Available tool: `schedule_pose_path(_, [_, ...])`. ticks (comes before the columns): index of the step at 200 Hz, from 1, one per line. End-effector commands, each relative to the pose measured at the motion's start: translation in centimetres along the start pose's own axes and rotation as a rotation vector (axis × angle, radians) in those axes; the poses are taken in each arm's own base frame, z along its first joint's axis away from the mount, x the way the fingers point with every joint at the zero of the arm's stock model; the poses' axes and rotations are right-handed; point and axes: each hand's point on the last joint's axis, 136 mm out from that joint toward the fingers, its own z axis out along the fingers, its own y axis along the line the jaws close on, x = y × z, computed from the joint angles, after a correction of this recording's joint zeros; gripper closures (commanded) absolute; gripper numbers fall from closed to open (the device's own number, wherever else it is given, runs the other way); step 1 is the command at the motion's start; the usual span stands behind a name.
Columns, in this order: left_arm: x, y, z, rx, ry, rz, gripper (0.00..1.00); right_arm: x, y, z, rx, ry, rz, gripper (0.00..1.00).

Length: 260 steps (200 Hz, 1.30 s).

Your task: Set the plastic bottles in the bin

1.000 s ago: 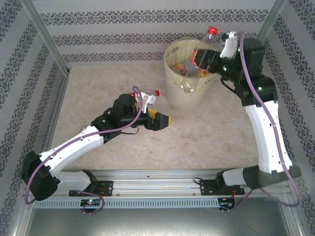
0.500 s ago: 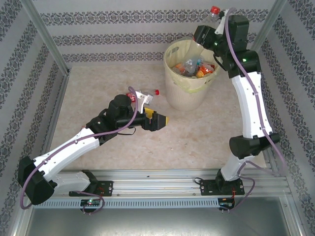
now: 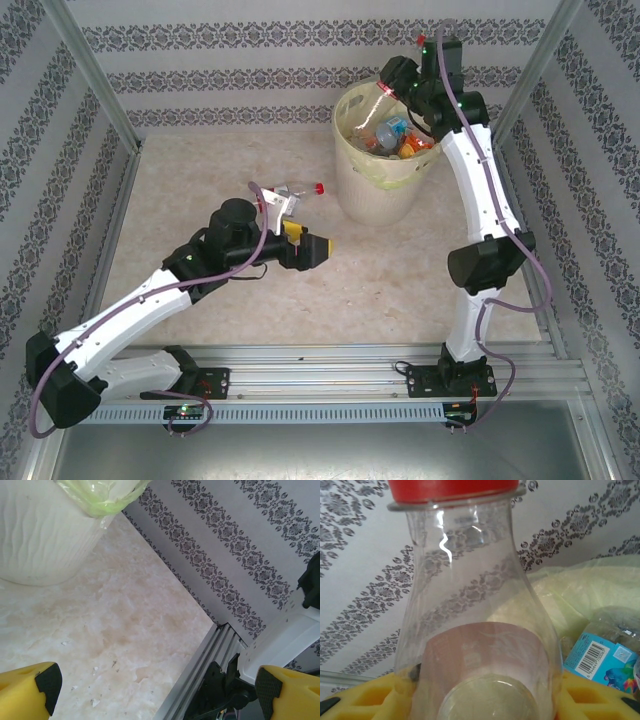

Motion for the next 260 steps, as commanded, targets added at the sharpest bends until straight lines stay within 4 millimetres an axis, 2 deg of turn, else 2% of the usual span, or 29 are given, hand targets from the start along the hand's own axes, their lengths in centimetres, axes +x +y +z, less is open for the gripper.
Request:
schedule_pose_path(1, [0.6, 0.8, -0.9, -0.052, 0.009, 0.038, 0.0, 0.8, -0.3, 1.2, 0.026, 0.0, 0.061, 0.43])
schedule_pose_path(42, [0.4, 2.1, -2.0, -0.157, 0.03, 0.108, 0.0, 2.0, -1.6, 1.7, 0.073, 0.028, 0.056, 0.33])
schedule_pose_path(60, [0.1, 2.5, -2.4, -0.193, 0.041, 0.131, 0.0, 1.7, -2.0, 1.1, 0.095, 0.02, 0.053, 0.27])
schedule_pose_path(84, [-0.1, 2.9, -2.5, -0.207, 0.05, 0.137, 0.0, 0.8, -2.5, -0.3, 0.118, -0.002, 0.048, 0.14])
schedule_pose_path(101, [-0.1, 3.0, -2.5, -0.209, 0.053, 0.137, 0.0, 0.0, -2.6, -1.2, 0.115, -0.011, 0.043, 0.09])
schedule_pose_path(134, [-0.2, 3.4, -2.6, -0.223, 0.056, 0.134, 0.0, -1.0, -3.2, -3.1, 0.127, -0.027, 0.016, 0.08])
schedule_pose_path(162, [-0.3, 3.8, -2.7, -0.237, 0.062, 0.133, 0.0, -1.1, -2.6, -5.0, 0.074, -0.028, -0.049, 0.08])
schedule_pose_path(192, [-0.5, 4.9, -2.7, -0.266, 0.082, 0.121, 0.0, 0.1, -1.3, -7.5, -0.03, -0.006, -0.164, 0.08])
schedule_pose_path(217, [-0.5, 6.0, -2.7, -0.295, 0.109, 0.124, 0.0, 1.8, -0.6, -10.6, -0.108, 0.019, -0.256, 0.07])
schedule_pose_path(260, [-1.0, 8.7, -2.8, -0.337, 0.151, 0.117, 0.0, 6.6, -1.2, -16.2, -0.226, 0.091, -0.349, 0.02])
